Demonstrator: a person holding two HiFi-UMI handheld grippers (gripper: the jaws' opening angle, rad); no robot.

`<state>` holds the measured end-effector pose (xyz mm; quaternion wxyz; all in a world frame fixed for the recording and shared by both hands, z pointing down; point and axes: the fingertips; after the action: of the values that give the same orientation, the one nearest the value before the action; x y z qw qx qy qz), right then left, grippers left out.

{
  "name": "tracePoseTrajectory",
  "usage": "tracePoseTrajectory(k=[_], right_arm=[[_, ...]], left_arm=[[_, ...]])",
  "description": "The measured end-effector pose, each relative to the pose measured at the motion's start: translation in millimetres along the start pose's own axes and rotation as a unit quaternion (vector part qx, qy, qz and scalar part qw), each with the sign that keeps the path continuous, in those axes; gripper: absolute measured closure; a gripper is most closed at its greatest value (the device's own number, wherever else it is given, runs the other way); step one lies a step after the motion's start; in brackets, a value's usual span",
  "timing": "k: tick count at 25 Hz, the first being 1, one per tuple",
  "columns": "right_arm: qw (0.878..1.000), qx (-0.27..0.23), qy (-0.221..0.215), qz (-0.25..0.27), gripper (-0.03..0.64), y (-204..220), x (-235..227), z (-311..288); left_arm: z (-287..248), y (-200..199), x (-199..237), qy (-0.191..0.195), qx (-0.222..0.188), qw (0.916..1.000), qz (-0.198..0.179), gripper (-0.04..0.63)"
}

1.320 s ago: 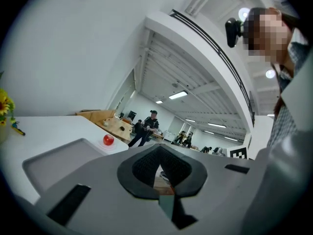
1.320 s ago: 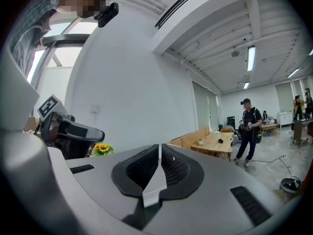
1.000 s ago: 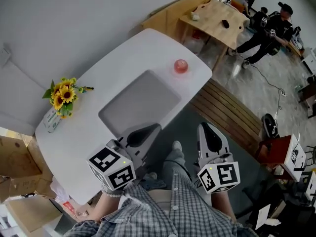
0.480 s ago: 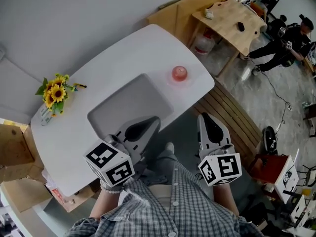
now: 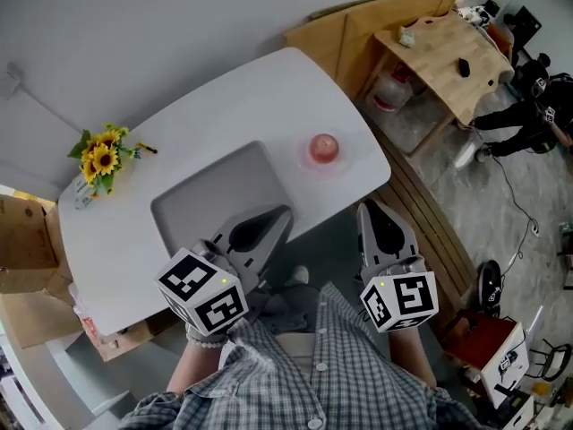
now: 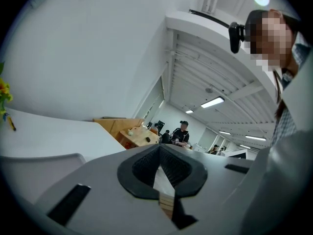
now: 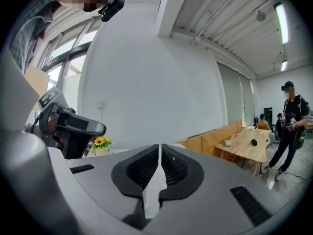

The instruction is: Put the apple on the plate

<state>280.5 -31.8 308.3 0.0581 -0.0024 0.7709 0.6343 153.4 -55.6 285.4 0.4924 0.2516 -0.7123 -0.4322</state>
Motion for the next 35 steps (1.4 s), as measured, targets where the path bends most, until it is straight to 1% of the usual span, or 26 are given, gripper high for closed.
tracePoseTrajectory(k=[2,7,13,18,22,28,33,35], right_arm=[[1.000,0.004,-0.001,-0.003,0.586,4,-6,-2],[1.000,-0.002,0.009,-0.014,0.586,4,-15,-6],[1.000,-0.007,0.030,-0.008,0.586,-1,-21,-6],[0.999,-0.005,0.045,-0.009,0.586,-5,-22,-14],[0.999,0.004,0.052,-0.004,0.586,0,-17,-24],[0.998,0.029,0.063,0.007,0.586,15,-9,-43],[0.995,0.072,0.073,0.021,0.586,39,-11,-54],[0.993,0.084,0.078,0.022,0.586,46,-17,-58]], left_arm=[[-6,0,-1,-0.001,0.003,1.0000,-0.002,0.584],[-19,-7,-4,0.011,0.008,0.9997,-0.018,0.584],[-31,-13,-4,0.031,0.011,0.9991,-0.027,0.584],[-27,-21,4,0.033,0.018,0.9985,-0.041,0.584],[-17,-24,22,0.023,0.015,0.9993,-0.025,0.584],[0,-25,48,0.014,0.017,0.9996,-0.015,0.584],[6,-20,73,0.006,0.014,0.9999,0.005,0.584],[4,-17,79,0.005,0.017,0.9996,0.021,0.584]])
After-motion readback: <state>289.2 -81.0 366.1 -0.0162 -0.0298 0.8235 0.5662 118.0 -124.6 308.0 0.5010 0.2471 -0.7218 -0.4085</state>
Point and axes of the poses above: the fingertips, and each gripper's own axes: z backward along the fingers, x to its left, y out of its underside, and after that the axes turned 2 degrees about -z, right-handed
